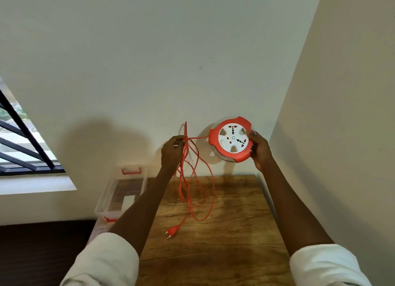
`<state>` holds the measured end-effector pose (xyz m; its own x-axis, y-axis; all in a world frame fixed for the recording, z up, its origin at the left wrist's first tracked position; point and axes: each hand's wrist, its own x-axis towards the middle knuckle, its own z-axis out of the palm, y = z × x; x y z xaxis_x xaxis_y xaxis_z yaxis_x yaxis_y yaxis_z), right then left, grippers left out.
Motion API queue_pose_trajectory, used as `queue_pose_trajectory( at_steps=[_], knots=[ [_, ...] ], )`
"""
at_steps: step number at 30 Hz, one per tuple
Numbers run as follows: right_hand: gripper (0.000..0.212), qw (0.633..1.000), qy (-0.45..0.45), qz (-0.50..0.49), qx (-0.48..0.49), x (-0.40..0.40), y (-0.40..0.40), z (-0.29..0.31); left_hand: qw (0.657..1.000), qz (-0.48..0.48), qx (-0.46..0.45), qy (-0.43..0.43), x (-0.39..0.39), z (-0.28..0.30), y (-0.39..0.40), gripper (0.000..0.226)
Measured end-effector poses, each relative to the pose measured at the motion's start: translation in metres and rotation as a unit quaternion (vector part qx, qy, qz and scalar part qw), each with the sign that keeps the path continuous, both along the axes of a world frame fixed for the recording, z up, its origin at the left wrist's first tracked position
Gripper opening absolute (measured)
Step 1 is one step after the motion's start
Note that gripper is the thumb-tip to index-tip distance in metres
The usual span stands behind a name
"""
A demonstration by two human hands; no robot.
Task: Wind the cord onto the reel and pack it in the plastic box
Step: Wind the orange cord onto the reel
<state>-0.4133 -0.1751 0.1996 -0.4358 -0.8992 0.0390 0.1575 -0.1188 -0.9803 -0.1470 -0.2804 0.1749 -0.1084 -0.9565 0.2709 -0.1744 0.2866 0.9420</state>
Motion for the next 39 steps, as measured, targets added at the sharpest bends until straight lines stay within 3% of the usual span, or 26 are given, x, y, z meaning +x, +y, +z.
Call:
queue_pose_trajectory(
  at_steps=[2, 5, 11, 15, 21, 27, 32, 35, 39],
  knots=[
    [0.089, 1.000, -0.007, 0.004, 0.000, -0.004, 0.003, -0.006, 0.999, -0.010, -0.019, -0.027, 0.004, -0.002, 0.002, 0.021],
    [0.060, 1.000, -0.016, 0.003, 0.003, -0.004, 0.009, -0.013, 0.998, -0.034, -0.019, -0.045, 0.009, -0.011, 0.004, 0.020],
    [0.049, 1.000, 0.009, -0.008, 0.023, 0.009, 0.016, -0.025, 0.981, -0.112, 0.158, 0.027, 0.022, -0.025, 0.014, 0.020],
    [0.036, 0.999, 0.026, -0.020, 0.040, 0.017, 0.011, -0.037, 0.976, -0.089, 0.199, -0.007, 0.029, -0.036, 0.019, 0.022],
    [0.044, 0.997, 0.026, -0.035, 0.070, 0.030, 0.008, -0.048, 0.983, -0.058, 0.113, -0.133, 0.039, -0.039, 0.024, 0.019],
    [0.041, 0.996, 0.019, -0.017, 0.082, 0.038, 0.009, -0.058, 0.967, -0.054, 0.179, -0.174, 0.050, -0.042, 0.012, 0.025],
    [0.036, 0.996, 0.027, -0.003, 0.083, 0.041, 0.012, -0.065, 0.925, -0.104, 0.257, -0.261, 0.054, -0.044, 0.006, 0.018],
    [0.039, 0.995, 0.055, 0.007, 0.080, 0.037, 0.014, -0.066, 0.932, -0.122, 0.243, -0.239, 0.058, -0.045, 0.008, 0.009],
    [0.052, 0.988, 0.100, 0.058, 0.106, 0.033, 0.015, -0.073, 0.956, -0.120, 0.190, -0.190, 0.062, -0.037, 0.006, 0.018]
  ],
)
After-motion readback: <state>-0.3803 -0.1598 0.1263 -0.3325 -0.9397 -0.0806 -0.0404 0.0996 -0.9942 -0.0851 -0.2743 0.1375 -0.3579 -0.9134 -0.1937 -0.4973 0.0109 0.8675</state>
